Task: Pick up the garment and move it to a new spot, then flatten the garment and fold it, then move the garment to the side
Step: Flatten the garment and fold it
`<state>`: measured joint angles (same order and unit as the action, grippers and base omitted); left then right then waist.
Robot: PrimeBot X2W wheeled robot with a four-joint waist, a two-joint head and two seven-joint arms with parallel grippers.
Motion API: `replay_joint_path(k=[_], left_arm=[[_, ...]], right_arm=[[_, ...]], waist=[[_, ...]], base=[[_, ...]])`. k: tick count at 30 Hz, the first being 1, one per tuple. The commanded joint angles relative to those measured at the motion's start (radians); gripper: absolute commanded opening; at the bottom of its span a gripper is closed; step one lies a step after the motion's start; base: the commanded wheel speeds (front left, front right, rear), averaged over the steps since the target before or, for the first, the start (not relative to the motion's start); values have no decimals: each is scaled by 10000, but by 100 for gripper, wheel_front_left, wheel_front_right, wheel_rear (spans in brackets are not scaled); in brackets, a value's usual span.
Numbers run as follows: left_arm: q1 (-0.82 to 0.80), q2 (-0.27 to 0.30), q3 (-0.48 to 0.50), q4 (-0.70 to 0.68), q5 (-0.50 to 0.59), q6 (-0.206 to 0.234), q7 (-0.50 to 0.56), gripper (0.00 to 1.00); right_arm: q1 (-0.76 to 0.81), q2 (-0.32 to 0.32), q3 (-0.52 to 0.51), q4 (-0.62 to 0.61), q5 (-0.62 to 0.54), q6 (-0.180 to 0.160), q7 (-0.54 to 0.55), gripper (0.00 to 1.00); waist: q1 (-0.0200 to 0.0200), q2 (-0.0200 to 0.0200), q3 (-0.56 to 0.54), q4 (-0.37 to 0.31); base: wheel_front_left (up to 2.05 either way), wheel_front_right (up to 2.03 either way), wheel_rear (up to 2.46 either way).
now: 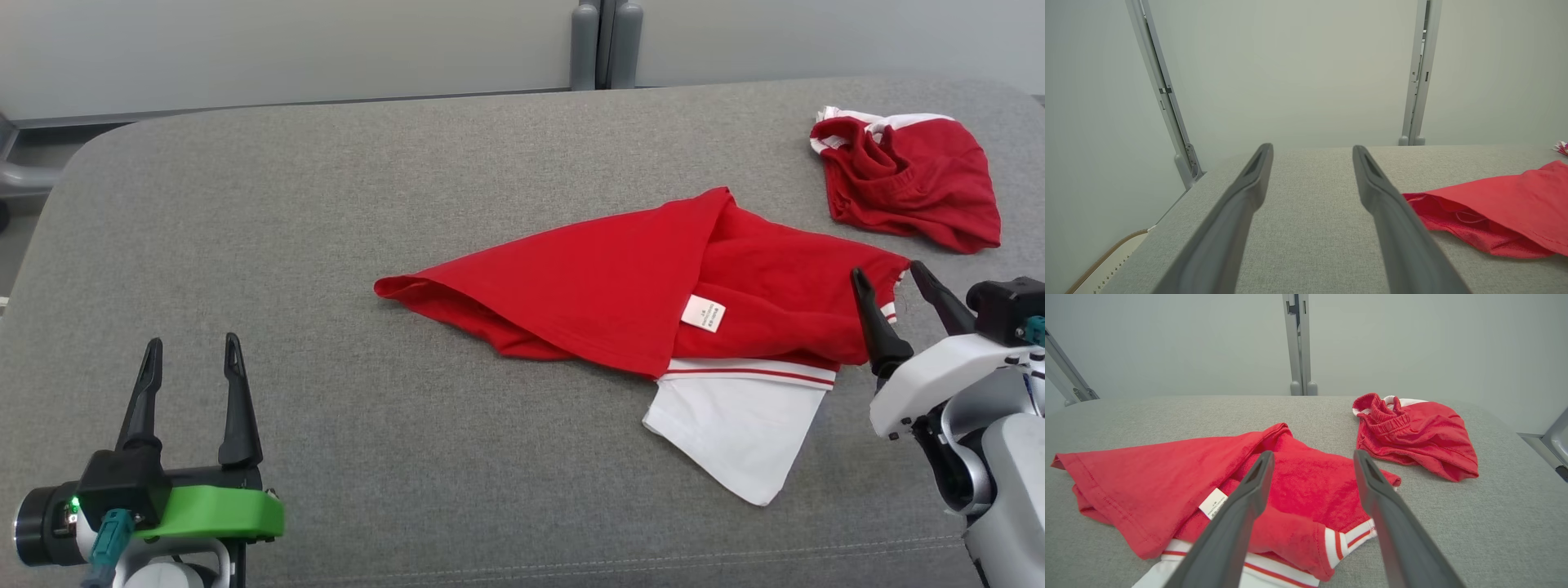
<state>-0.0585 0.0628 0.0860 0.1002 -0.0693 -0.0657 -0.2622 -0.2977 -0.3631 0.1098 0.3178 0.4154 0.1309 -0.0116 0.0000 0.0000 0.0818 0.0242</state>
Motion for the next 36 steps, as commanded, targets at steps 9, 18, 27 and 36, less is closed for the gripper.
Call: replay_joint_path(k=[9, 18, 27, 36], left_arm=[[-132, -5, -9, -129, 101, -56, -20, 100], [-52, -20, 8, -161, 89, -72, -20, 100], [-208, 13, -190, 44, 170, -196, -20, 100], [-771, 45, -1743, 941, 264, -557, -20, 100]], right_arm=[[487, 788, -378, 71, -393, -4, -1453, 100], [766, 1282, -382, 136, -663, -4, -2168, 100], [653, 1500, -269, 410, -965, -4, -2365, 100], [438, 1600, -142, 539, -929, -4, -2407, 100]], waist=[[0, 0, 14, -71], [0, 0, -12, -243], [0, 0, -13, -545], [0, 0, 186, -1178]], base=[[0, 0, 0], [0, 0, 0], [0, 0, 0], [0, 0, 0]])
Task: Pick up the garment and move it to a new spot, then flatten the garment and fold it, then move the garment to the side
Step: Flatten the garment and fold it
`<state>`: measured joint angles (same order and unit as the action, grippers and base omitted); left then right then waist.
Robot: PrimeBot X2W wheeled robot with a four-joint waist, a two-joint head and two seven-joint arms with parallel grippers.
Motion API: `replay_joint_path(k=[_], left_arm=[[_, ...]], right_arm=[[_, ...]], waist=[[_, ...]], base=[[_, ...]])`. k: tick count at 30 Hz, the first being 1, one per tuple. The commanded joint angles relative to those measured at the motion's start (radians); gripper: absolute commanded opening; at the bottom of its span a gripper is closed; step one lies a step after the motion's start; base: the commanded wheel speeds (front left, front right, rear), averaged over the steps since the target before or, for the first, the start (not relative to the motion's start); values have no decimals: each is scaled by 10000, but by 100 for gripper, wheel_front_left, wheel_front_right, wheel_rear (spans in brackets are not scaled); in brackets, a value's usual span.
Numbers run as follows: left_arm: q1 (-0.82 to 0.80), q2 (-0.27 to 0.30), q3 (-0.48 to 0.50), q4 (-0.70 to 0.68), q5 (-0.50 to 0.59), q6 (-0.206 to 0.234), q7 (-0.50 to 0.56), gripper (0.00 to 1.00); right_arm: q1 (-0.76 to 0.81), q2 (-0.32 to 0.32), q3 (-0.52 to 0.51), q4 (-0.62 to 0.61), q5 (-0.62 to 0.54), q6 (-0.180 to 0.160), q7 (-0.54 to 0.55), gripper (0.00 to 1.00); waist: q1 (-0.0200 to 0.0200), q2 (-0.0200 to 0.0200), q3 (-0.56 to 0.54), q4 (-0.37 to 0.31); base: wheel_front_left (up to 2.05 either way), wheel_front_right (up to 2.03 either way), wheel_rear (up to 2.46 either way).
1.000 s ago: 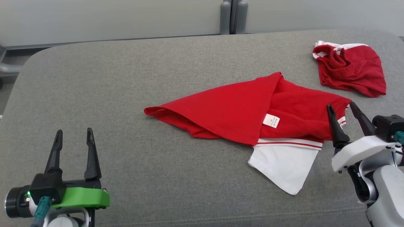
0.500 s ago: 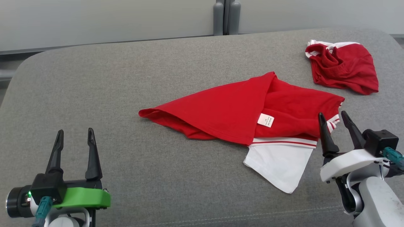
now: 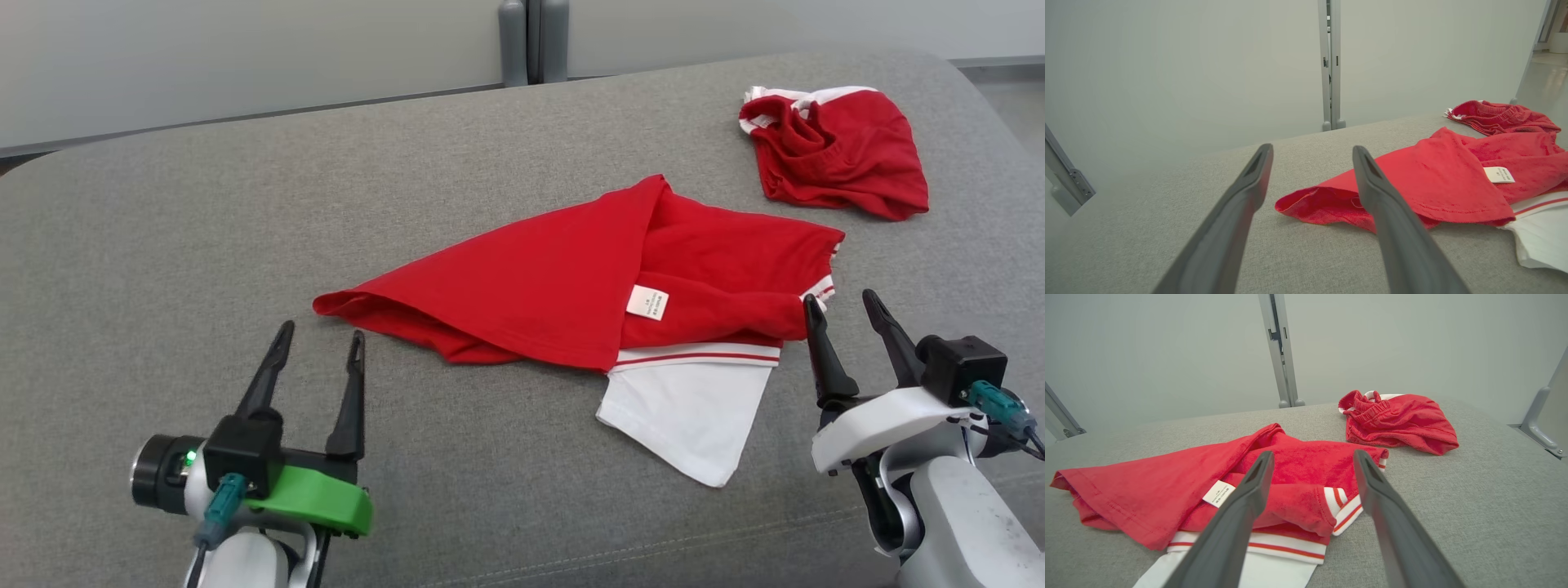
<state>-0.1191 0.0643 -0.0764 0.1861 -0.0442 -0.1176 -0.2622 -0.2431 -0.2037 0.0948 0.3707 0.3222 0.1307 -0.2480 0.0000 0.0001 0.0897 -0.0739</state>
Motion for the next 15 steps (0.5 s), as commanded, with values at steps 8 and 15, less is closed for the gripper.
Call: replay_joint_path(k=[8, 15], left_arm=[[-880, -20, -1533, 1041, -19, -113, -20, 100], [-2019, 285, -3053, 2569, -178, -124, -21, 100]], right_arm=[[-230, 55, 5, 56, 38, -1, -101, 100], [-435, 142, 54, 172, 88, -1, -117, 100]], waist=[[0, -1, 382, -605], [0, -1, 689, -964]], base=[[0, 0, 0], [0, 0, 0]])
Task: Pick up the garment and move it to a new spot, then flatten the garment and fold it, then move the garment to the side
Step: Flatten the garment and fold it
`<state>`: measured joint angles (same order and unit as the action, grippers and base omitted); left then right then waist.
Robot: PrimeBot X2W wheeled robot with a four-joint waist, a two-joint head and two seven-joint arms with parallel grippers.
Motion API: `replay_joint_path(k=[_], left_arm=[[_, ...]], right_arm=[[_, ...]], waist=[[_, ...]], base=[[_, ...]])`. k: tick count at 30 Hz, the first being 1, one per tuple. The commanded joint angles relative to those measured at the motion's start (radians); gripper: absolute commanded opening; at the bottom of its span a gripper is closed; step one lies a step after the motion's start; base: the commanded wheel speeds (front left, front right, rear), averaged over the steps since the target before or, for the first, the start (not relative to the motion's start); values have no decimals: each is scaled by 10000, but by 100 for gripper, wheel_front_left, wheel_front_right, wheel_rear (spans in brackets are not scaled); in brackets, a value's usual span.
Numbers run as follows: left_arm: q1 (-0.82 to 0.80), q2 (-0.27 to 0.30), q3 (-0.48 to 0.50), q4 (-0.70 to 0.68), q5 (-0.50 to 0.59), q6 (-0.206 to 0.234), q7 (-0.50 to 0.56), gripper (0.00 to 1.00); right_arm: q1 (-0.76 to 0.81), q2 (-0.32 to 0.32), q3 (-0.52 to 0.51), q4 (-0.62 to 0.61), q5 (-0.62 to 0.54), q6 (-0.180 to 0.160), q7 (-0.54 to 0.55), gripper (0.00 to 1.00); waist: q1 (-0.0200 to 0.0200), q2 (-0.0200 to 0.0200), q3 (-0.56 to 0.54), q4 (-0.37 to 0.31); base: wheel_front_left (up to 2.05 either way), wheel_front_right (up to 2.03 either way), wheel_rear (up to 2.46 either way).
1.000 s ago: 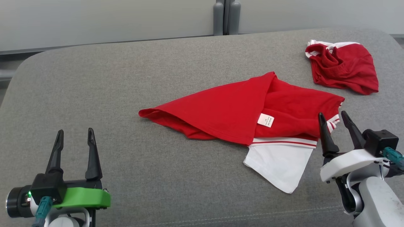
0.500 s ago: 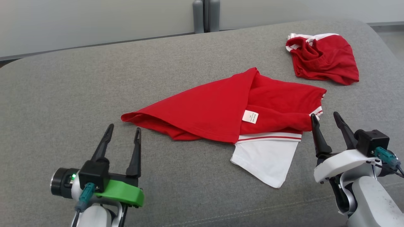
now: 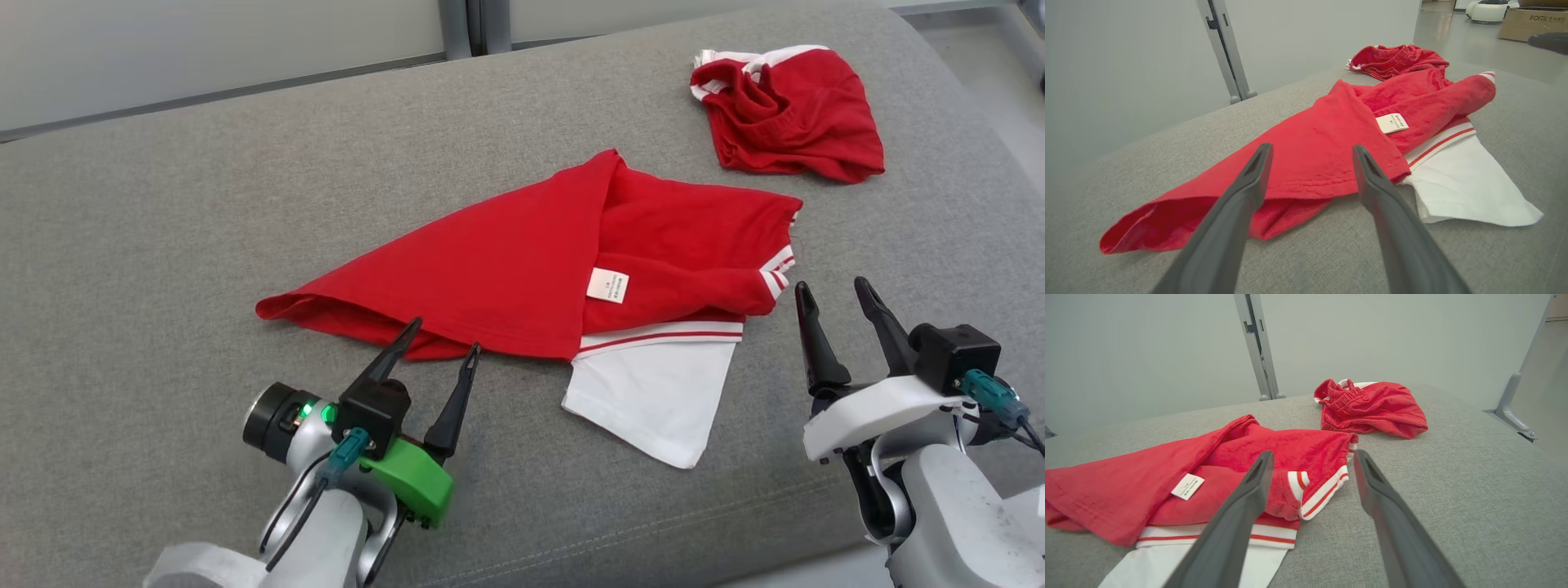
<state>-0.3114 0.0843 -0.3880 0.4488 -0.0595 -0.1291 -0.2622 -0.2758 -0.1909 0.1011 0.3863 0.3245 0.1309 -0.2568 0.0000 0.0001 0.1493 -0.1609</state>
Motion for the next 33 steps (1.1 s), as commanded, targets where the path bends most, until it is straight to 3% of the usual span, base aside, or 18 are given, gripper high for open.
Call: replay_joint_path(k=[1, 14, 33], left_arm=[[-263, 151, -48, 155, -104, -11, -20, 100], [-1888, 740, -1532, 2084, -334, -13, -20, 100], [-2993, 585, -2881, 3927, -425, -14, -20, 100]], right_arm=[[-147, 36, 0, 25, 64, -3, -35, 100], [-392, 152, 71, 165, 137, -4, -87, 100], [-579, 339, 73, 188, 42, -4, -101, 100]], waist=[[0, -1, 127, -134], [0, -1, 547, -713], [0, -1, 789, -1061]], base=[[0, 0, 0], [0, 0, 0], [0, 0, 0]])
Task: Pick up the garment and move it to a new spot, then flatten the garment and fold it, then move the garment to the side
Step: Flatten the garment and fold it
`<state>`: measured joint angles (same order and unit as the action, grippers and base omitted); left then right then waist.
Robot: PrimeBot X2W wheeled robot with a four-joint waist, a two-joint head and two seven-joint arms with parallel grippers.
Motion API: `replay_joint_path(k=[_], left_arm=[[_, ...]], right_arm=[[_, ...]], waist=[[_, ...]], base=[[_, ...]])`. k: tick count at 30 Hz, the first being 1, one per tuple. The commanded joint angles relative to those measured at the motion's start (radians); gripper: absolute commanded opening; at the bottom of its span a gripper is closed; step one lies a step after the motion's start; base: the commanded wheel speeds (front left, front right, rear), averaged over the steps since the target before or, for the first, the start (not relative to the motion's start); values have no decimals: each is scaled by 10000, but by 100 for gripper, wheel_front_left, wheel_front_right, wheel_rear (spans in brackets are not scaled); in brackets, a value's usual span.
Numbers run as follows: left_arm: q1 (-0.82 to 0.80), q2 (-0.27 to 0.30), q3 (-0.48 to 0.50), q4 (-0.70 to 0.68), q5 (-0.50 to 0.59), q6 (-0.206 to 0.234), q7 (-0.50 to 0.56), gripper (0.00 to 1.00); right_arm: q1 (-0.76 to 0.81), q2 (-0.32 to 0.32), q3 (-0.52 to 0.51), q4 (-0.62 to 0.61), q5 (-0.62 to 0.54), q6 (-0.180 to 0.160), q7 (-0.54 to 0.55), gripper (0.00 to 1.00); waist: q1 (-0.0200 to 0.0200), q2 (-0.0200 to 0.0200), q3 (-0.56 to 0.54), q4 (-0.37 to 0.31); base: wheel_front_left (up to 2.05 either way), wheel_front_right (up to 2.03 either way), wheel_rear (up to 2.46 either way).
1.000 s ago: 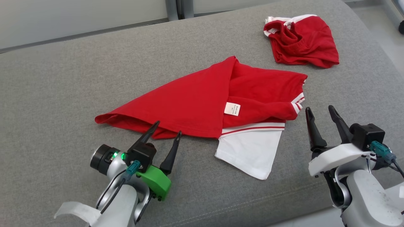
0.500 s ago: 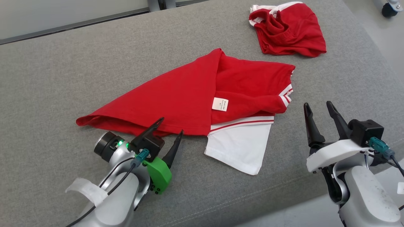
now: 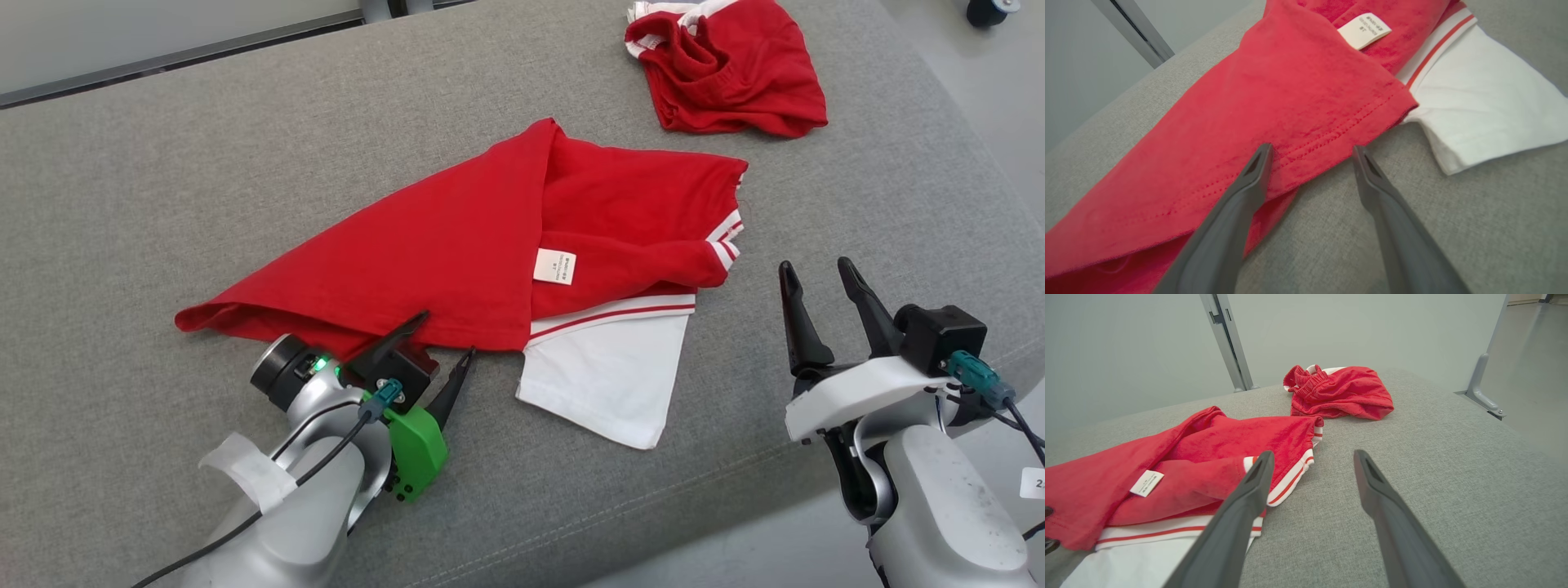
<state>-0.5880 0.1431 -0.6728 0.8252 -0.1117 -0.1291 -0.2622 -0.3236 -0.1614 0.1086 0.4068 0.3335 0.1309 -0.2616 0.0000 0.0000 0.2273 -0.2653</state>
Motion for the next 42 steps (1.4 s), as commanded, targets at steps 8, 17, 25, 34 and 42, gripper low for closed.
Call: replay_joint_path(k=[8, 17, 25, 34, 42], left_arm=[[-608, -205, -489, 886, 549, 137, -20, 100], [-726, -256, -367, 857, 374, 227, -20, 0], [-560, -353, -331, 278, 206, 167, -20, 0], [-777, 70, 105, -997, -4, 126, -20, 0], [-1250, 1259, 544, -1445, -117, 72, -20, 0]], right_arm=[[-125, 68, 58, -2, -67, -4, -50, 100], [-11, 122, -58, -50, -133, -4, -48, 100], [124, 126, -18, 39, -110, -4, -48, 100], [257, 86, 0, 124, -67, -4, -49, 100], [237, 111, 131, 215, -29, -4, -49, 100]], waist=[[0, 0, 12, -116], [0, 0, -19, -87], [0, 0, -223, 196], [0, 0, -419, 578], [0, 0, -453, 704]], base=[[0, 0, 0], [0, 0, 0], [0, 0, 0], [0, 0, 0], [0, 0, 0]])
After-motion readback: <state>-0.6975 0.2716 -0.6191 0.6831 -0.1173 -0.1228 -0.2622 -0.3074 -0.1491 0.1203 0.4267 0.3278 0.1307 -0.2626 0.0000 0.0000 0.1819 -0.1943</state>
